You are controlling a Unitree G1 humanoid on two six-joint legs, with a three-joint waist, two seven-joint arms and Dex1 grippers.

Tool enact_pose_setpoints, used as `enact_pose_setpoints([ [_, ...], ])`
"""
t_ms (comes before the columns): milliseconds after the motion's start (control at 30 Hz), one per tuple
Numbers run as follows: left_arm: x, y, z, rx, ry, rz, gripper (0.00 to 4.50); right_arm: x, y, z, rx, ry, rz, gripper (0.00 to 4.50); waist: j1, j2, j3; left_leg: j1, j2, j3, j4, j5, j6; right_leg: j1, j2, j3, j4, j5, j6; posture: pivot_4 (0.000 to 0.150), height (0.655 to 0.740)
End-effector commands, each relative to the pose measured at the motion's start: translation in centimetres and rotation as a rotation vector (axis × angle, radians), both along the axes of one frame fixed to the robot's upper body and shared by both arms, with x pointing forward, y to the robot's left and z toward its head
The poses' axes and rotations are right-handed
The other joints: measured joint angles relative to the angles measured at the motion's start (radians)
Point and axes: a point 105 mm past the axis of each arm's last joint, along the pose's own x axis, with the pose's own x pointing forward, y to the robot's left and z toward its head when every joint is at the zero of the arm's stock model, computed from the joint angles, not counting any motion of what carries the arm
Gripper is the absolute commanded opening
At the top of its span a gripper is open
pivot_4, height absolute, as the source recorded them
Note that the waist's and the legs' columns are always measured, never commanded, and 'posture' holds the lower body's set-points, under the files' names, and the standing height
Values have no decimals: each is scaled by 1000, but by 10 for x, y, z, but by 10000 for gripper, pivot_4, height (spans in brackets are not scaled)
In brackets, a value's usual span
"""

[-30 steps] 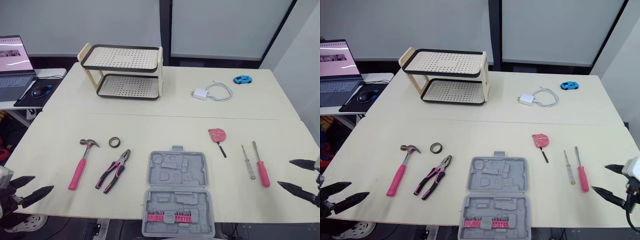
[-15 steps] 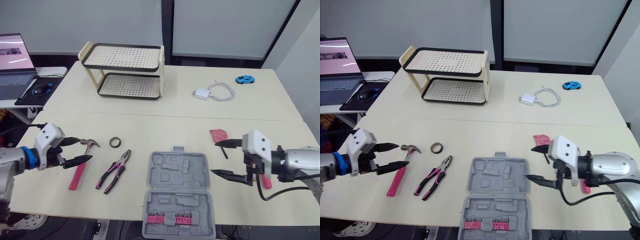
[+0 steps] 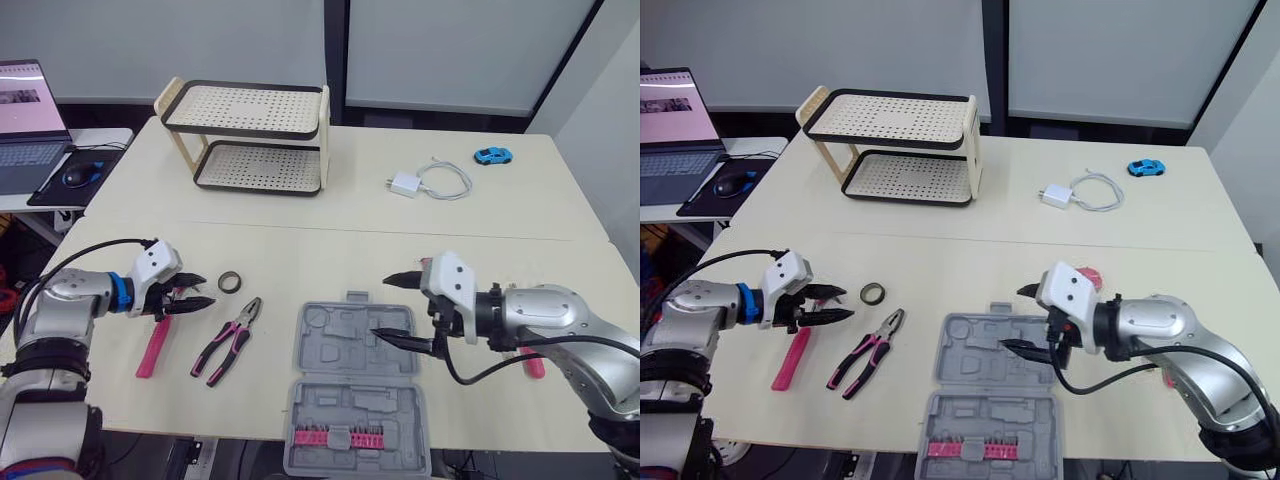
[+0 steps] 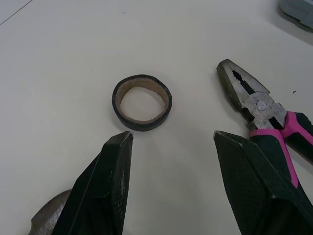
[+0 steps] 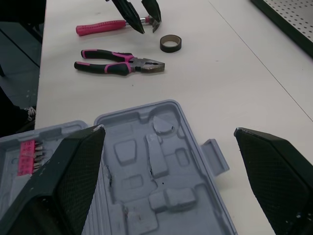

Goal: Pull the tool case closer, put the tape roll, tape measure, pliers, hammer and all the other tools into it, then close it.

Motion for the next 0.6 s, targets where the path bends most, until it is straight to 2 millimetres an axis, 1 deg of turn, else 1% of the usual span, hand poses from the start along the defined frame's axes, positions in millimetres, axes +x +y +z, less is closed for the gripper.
enact_pose_setpoints([
  [33,4,-2,-4,22,-7,-22,26922,-6,8,5,14,-26,22,45000,0,0,0,0,0,0,0,0,0,0,0,0,0,0,0,1500,7350],
  [200,12,-12,-11,35,-6,-33,26922,-5,12,4,17,-23,25,45000,-1,0,0,-1,0,-1,5,0,0,0,0,-1,5,0,0,1500,7350],
  [300,18,-16,-12,32,-14,-19,26922,-5,14,4,21,-22,28,45000,-1,0,0,-1,0,-2,9,0,0,0,1,0,9,0,0,1500,7350],
  [567,24,-19,-20,62,-1,9,26922,-8,15,3,24,-11,30,45000,-11,0,0,0,0,-3,11,0,0,0,2,0,13,0,0,1500,7350],
  [600,25,-20,-21,62,-4,10,25116,-8,15,3,25,-10,30,45000,-12,0,0,0,0,-3,11,0,0,0,2,0,13,0,0,1500,7350],
])
